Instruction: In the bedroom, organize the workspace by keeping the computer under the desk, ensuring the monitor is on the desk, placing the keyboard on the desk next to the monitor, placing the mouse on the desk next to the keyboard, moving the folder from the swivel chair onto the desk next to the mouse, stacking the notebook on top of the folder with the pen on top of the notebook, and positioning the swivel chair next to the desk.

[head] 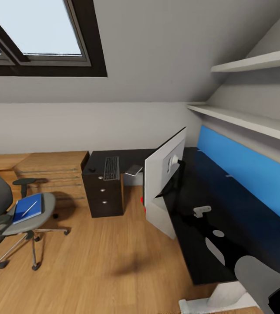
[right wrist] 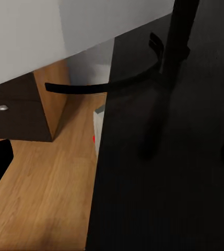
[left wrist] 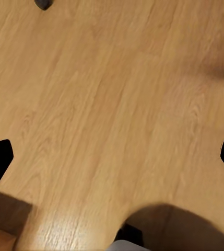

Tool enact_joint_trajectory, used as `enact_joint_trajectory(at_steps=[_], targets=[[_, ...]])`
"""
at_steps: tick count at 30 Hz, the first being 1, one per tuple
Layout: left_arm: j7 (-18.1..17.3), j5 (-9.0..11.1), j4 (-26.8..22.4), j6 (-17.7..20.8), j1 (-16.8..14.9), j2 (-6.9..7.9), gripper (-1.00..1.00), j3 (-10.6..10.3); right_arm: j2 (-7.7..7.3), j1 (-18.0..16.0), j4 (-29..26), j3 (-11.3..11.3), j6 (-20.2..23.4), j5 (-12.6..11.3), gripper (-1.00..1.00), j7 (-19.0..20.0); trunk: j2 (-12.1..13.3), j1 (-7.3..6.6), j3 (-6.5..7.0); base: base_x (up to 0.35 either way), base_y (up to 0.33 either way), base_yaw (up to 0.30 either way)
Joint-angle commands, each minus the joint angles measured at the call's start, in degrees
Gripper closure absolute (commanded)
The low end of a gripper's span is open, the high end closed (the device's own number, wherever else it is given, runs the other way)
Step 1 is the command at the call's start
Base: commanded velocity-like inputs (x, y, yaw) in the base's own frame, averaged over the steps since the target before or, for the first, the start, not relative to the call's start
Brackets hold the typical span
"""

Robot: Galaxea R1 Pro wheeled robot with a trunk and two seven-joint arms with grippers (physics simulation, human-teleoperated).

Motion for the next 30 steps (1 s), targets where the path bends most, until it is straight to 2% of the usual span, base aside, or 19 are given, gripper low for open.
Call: enact_joint_trajectory(at_steps=[1,6,15,30], targets=[[0.0,0.6,0.0,-0.2,0.0,0.01,-1.0,-0.1,-0.03,-0.1,0.1,0.4,-0.2,-0.6,-1.0,0.2,-0.1,0.03,-0.11,0.0,0.065,-0.294],[0.0,0.6,0.0,-0.2,0.0,-0.01,-1.0,-0.1,0.0,-0.1,0.1,0.4,-0.3,-0.6,-1.0,0.1,-0.1,0.03,-0.11,0.0,0.212,-0.247],[0.0,0.5,0.0,-0.2,0.0,0.07,-1.0,-0.1,0.05,-0.1,0.1,0.4,-0.3,-0.6,-1.0,0.1,-0.1,0.03,-0.11,0.0,0.294,-0.031],[0.0,0.6,0.0,-0.1,0.0,0.07,-1.0,-0.1,-0.09,-0.1,0.9,0.3,-2.0,-0.6,-1.0,0.1,-0.1,0.03,-0.11,0.0,0.019,-0.001]])
